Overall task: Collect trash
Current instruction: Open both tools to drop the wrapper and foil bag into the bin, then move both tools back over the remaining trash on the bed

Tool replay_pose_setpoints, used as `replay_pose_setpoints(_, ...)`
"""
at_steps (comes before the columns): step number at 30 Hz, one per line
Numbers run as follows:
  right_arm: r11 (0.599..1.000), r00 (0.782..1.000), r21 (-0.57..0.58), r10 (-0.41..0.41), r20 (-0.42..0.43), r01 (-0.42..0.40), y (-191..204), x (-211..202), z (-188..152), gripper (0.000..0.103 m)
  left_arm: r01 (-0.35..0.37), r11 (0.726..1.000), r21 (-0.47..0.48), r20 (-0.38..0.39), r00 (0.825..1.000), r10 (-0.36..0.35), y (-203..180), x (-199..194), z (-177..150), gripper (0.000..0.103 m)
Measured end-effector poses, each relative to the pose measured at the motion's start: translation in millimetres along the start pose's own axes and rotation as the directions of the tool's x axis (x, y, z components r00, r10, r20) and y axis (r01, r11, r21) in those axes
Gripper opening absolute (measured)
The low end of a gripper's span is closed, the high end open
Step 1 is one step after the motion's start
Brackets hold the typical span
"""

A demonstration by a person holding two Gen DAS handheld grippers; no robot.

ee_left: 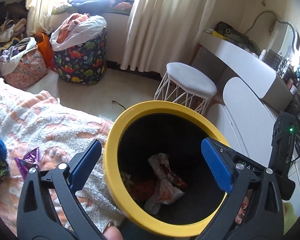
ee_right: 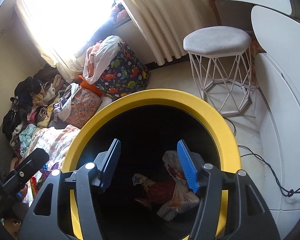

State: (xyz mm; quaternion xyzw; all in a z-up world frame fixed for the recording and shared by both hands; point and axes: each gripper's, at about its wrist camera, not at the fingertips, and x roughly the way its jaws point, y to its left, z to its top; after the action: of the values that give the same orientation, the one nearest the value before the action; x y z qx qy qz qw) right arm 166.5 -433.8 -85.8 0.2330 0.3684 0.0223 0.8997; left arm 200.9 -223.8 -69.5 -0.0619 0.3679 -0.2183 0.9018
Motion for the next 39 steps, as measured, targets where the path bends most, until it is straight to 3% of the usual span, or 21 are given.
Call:
replay_pose_setpoints(3, 1.0, 1.0, -0.013, -0.007, 0.013, 0.008, 4, -3, -1, 0.067, -0.019, 1.0, 0.002, 0.013, 1.0, 0.019, 1, -8, 0, 0.092)
replay_pose_setpoints(14, 0.997, 0.998, -0.081, -0.011, 0.064, 0.016, 22, -15, 0, 0.076, -0.055, 0.998, 0.019, 0.065, 0.996, 0.053, 7, -36, -1, 0.092)
replay_pose_setpoints(27, 0.987, 0.997, -0.161, 0.025, 0.079, -0.012, 57, -26, -8, 0.077, -0.096, 0.995, 0.015, 0.152, 0.984, 0.092, 19, -70, 4, 0.092)
replay_pose_setpoints(39, 0.967, 0.995, -0.245, 0.082, 0.062, -0.065, 99, -27, -20, 0.077, -0.156, 0.987, -0.039, 0.185, 0.969, 0.161, 53, -95, -1, 0.092)
